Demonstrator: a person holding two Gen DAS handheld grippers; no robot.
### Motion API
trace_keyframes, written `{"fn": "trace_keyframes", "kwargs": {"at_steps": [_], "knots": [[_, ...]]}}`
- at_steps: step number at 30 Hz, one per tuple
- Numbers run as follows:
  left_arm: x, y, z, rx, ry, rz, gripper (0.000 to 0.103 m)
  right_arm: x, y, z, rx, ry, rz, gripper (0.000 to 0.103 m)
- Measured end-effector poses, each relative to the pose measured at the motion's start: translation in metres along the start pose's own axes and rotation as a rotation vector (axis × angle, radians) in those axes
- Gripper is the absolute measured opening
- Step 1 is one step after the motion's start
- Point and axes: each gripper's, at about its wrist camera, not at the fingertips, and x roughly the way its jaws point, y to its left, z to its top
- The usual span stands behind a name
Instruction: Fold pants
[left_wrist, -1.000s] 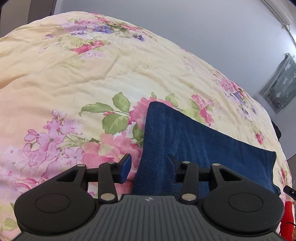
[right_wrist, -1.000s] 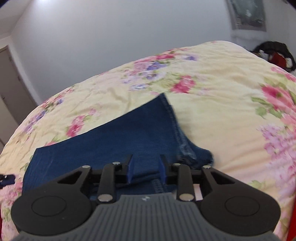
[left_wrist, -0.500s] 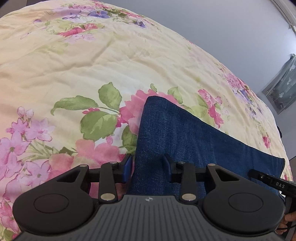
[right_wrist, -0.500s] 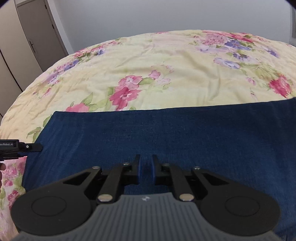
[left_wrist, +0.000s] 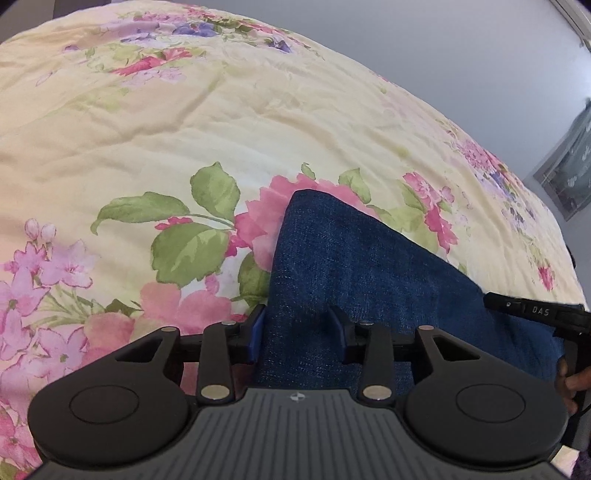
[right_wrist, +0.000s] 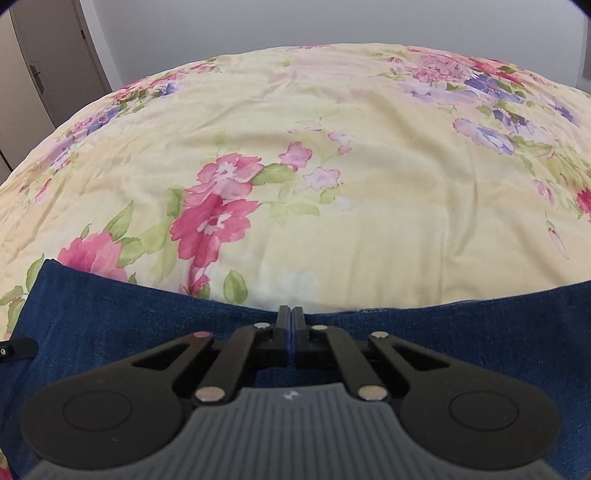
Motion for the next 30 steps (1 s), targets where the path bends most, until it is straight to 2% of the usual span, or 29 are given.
{"fn": "trace_keyframes", "kwargs": {"at_steps": [2, 5, 7, 9, 12, 15, 20, 23, 26, 30], "knots": [[-0.004, -0.009, -0.003, 0.068, -0.012, 0.034, 0.07, -0.011, 0.0, -0.007, 0.006, 0.022, 0.012, 0.0], [-0.007, -0.023, -0.012, 0.144, -0.011, 0.087, 0.087, -0.03, 0.001, -0.026, 0.007, 0.04, 0.045, 0.0], [-0.009, -0.03, -0.02, 0.178, -0.025, 0.13, 0.092, -0.045, 0.001, -0.044, 0.005, 0.042, 0.062, 0.0], [-0.011, -0.033, -0.027, 0.2, -0.06, 0.135, 0.093, -0.06, 0.0, -0.061, 0.016, 0.042, 0.078, 0.0], [-0.013, -0.027, -0.028, 0.139, -0.03, 0.107, 0.094, -0.082, 0.0, -0.085, 0.032, 0.033, 0.094, 0.0], [-0.012, -0.012, -0.027, 0.037, -0.013, 0.016, 0.079, -0.101, 0.002, -0.108, 0.036, 0.014, 0.104, 0.0], [-0.013, 0.0, -0.025, -0.003, -0.031, -0.03, 0.057, -0.113, 0.004, -0.13, 0.058, -0.02, 0.093, 0.0], [-0.012, 0.007, -0.024, -0.031, -0.043, -0.063, 0.047, -0.11, 0.003, -0.138, 0.084, -0.012, 0.092, 0.0], [-0.01, 0.016, -0.024, -0.072, -0.049, -0.114, 0.039, -0.101, 0.006, -0.148, 0.048, -0.018, 0.071, 0.0], [-0.01, 0.024, -0.023, -0.122, -0.057, -0.153, 0.03, -0.092, 0.004, -0.154, 0.068, -0.021, 0.069, 0.0]]}}
